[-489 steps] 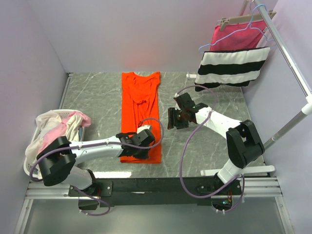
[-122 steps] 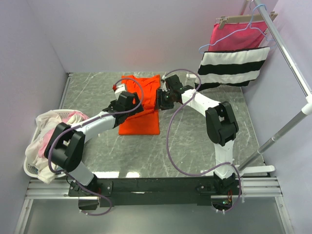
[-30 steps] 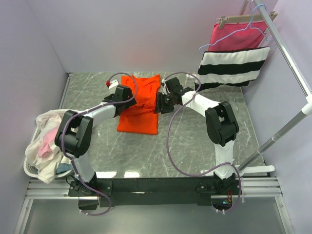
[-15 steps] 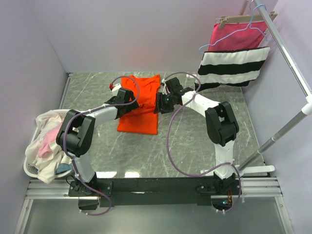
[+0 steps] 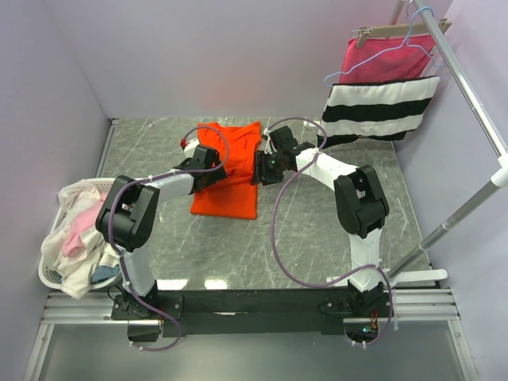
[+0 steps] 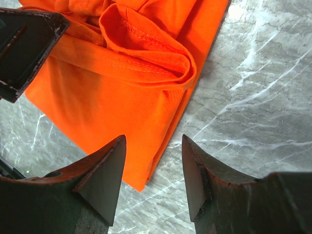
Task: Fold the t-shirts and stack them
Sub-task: Fold the folded rectangular tshirt in 1/3 of the way
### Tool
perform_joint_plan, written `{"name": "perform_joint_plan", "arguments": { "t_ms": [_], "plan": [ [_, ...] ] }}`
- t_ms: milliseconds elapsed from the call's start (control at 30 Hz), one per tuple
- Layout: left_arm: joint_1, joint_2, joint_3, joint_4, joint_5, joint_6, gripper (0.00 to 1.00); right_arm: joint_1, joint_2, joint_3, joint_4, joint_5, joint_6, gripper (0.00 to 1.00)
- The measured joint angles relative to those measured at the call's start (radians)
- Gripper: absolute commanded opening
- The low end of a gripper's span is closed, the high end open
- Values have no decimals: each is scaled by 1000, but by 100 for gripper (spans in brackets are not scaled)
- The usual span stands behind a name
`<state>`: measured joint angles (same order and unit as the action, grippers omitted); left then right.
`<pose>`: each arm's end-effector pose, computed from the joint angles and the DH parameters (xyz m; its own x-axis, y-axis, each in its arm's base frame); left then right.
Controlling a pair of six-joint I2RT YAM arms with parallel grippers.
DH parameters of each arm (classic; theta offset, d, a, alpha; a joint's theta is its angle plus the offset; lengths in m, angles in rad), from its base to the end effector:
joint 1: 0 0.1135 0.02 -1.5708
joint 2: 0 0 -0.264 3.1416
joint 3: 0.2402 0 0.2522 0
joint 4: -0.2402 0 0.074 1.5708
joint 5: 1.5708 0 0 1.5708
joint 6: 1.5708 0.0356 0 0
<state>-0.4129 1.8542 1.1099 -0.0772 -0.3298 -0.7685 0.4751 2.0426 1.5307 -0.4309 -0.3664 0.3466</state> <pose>0.3600 -0.1451 0.1663 -0.6056 -0.4526 -0.6545 -0.3384 0.8909 -0.3029 0.3907 0.2153 0.1942 -0.8855 -0.0988 -0.4541 -0.3333 0.8160 0.4722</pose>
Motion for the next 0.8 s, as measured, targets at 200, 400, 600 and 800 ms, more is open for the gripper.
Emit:
{"name": "perform_joint_plan", "arguments": {
  "t_ms": [200, 400, 600, 800],
  "plan": [
    [0, 0, 19, 2, -1, -3, 88, 0, 0, 0, 0, 0, 0, 57],
    [0, 21, 66, 5, -10, -3, 89, 0, 0, 0, 0, 1, 0, 57],
    [-1, 57, 107, 6, -23, -3, 89, 0, 0, 0, -2, 2, 0, 57],
    [2, 95, 123, 6, -35, -4, 89, 0, 0, 0, -4, 6, -1, 57]
  ]
}}
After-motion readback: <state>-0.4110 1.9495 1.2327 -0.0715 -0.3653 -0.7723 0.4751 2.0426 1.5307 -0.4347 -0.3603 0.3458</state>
